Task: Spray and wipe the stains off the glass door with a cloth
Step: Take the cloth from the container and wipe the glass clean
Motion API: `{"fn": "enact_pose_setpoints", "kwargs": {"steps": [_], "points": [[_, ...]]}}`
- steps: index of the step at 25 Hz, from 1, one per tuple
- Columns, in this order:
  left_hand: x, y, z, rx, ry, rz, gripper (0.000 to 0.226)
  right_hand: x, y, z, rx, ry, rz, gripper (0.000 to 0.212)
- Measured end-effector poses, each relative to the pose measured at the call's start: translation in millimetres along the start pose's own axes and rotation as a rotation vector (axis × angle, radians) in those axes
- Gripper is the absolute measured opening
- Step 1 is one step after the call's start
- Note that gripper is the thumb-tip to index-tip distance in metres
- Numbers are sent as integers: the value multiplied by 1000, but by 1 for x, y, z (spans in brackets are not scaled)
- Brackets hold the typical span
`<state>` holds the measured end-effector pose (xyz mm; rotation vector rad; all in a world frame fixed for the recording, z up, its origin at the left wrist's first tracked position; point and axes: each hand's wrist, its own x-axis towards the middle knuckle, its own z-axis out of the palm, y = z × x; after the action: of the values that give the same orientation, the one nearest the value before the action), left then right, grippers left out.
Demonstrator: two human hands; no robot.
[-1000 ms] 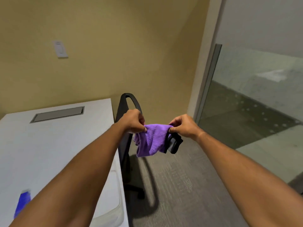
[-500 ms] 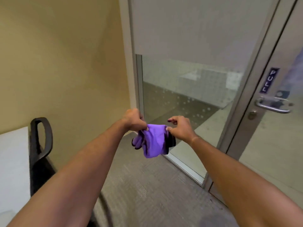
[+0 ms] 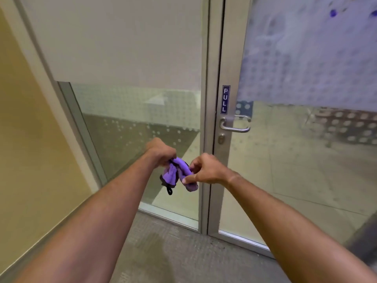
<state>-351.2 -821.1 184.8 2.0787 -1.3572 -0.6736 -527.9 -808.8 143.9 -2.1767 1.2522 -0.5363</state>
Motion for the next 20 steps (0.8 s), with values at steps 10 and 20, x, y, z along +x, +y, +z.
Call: {"fn": "enact_pose_setpoints", "kwargs": {"steps": [10, 20], "points": [[78, 77, 50, -70, -349, 118, 8, 46, 48, -97, -181, 225, 177, 7], [109, 118, 80, -69, -650, 304, 12, 65, 77, -153, -291, 207, 180, 14]]}}
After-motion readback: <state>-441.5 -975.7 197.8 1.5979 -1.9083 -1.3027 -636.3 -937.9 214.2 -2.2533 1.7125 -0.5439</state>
